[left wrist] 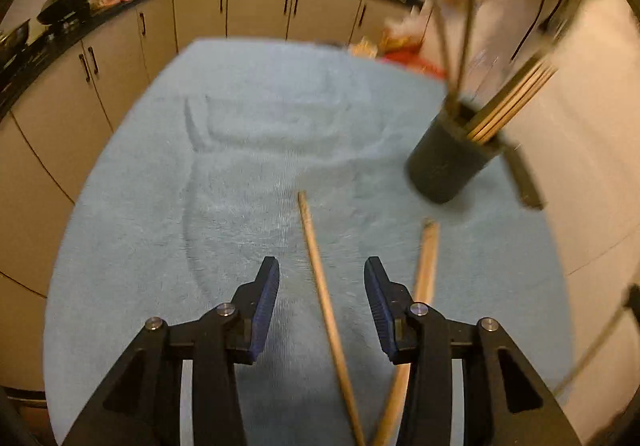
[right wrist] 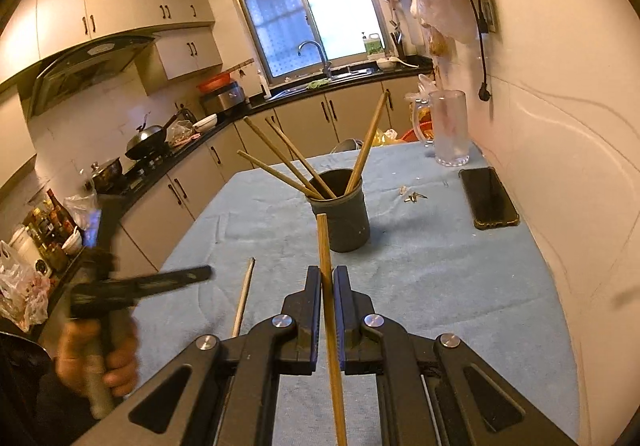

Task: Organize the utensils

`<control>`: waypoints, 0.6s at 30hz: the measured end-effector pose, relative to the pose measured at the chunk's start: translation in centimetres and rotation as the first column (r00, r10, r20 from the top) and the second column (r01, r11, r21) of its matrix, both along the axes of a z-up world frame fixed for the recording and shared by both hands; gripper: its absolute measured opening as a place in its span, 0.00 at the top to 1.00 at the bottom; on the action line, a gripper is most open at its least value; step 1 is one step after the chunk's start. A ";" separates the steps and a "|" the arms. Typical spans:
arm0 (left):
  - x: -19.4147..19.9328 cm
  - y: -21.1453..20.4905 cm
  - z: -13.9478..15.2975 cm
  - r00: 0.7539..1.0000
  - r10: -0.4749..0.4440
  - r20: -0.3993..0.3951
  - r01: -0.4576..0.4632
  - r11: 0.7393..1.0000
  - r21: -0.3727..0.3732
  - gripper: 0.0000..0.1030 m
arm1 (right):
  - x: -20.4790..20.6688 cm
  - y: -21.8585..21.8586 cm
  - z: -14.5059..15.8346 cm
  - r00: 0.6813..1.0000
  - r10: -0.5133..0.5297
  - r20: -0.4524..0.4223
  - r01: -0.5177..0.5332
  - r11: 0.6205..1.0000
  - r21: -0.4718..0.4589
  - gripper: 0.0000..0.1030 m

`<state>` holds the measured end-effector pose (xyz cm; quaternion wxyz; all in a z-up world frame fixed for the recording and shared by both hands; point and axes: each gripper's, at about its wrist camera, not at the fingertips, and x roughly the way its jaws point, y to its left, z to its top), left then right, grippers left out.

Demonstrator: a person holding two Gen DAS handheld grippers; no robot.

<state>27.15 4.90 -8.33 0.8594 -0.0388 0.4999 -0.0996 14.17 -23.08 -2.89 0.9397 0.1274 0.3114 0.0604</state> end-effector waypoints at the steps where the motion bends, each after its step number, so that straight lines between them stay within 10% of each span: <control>1: 0.9 -0.4 -0.8 1.000 0.006 -0.023 -0.006 1.000 0.012 0.56 | 0.1 -0.1 -0.1 1.000 -0.004 -0.002 0.004 1.000 0.003 0.93; 13: 6.6 -3.4 -5.1 0.992 0.052 -0.117 -0.029 0.981 0.189 0.78 | 3.0 -1.8 -1.4 0.999 -0.004 -0.036 0.006 0.999 0.054 0.93; 18: 7.7 -2.7 -4.8 0.989 0.050 -0.136 -0.031 0.990 0.137 0.93 | 3.5 -1.9 -1.7 0.999 -0.008 -0.041 0.011 0.998 0.061 0.93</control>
